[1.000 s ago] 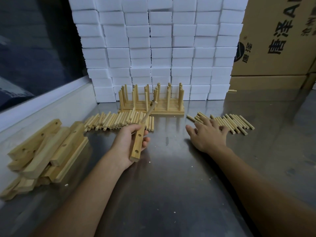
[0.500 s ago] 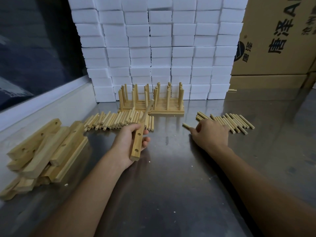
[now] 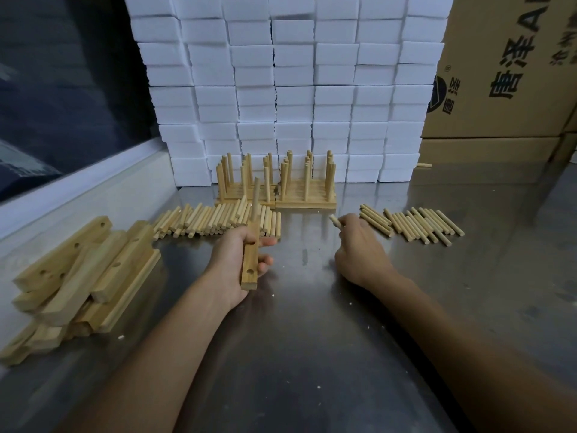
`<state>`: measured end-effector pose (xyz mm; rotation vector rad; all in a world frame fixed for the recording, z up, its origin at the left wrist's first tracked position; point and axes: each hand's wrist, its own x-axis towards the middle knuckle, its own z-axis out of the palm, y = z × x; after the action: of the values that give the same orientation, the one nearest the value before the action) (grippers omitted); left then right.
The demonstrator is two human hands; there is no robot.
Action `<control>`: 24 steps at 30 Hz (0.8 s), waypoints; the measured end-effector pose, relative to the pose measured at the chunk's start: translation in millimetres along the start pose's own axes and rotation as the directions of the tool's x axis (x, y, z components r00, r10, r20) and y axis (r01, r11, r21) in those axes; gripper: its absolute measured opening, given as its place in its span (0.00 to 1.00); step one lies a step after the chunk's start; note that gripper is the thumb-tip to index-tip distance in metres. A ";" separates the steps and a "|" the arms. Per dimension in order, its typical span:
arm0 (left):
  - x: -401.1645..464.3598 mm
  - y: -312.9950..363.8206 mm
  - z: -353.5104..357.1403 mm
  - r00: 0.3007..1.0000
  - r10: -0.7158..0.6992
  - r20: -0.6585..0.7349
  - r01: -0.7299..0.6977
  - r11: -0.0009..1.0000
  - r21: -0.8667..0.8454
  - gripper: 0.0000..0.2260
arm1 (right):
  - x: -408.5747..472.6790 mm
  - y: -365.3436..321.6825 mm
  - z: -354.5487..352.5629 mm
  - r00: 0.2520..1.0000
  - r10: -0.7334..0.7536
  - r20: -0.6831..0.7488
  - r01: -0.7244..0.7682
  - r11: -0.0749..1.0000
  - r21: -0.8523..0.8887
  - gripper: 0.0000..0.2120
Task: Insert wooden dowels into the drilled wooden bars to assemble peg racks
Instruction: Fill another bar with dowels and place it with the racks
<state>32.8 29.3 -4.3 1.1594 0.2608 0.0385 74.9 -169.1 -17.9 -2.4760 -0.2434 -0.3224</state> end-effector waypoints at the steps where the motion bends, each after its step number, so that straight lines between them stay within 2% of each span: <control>1: 0.4 -0.3 1.0 1.000 0.000 -0.007 0.001 1.000 0.005 0.13 | -1.5 -1.5 1.1 0.999 -0.024 -0.026 0.025 0.998 0.054 0.16; 3: 1.1 -1.5 2.5 1.000 0.003 -0.015 -0.002 1.000 0.012 0.11 | -3.9 -3.5 2.7 0.993 -0.073 -0.091 0.083 0.990 0.112 0.12; 6: 0.9 -2.4 3.0 1.000 0.015 -0.023 -0.014 0.999 0.041 0.06 | -4.5 -4.6 0.2 0.982 -0.081 -0.168 0.101 0.989 0.112 0.10; 12: 0.0 -0.8 3.6 1.000 -0.001 -0.018 0.002 0.999 0.054 0.10 | -5.4 -4.7 -3.6 0.965 -0.050 -0.259 0.097 0.980 0.172 0.13; 18: -2.3 0.7 3.8 0.998 -0.056 0.018 0.052 0.988 0.148 0.15 | -3.3 3.1 2.3 0.958 -0.019 -0.285 0.114 0.940 0.320 0.08; 22: -2.8 -1.0 4.6 0.995 -0.084 0.048 0.078 0.990 0.119 0.12 | 1.2 7.0 -0.2 0.933 0.046 -0.357 0.081 0.939 0.333 0.11; 24: -2.9 -0.9 5.2 0.994 -0.078 0.075 0.071 0.993 0.090 0.09 | 1.7 6.6 -2.3 0.914 0.067 -0.400 0.110 0.908 0.404 0.11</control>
<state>31.0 23.8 -2.6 1.2337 0.2383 -0.0848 77.9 -175.5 -19.4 -1.9270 -0.1449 -0.7077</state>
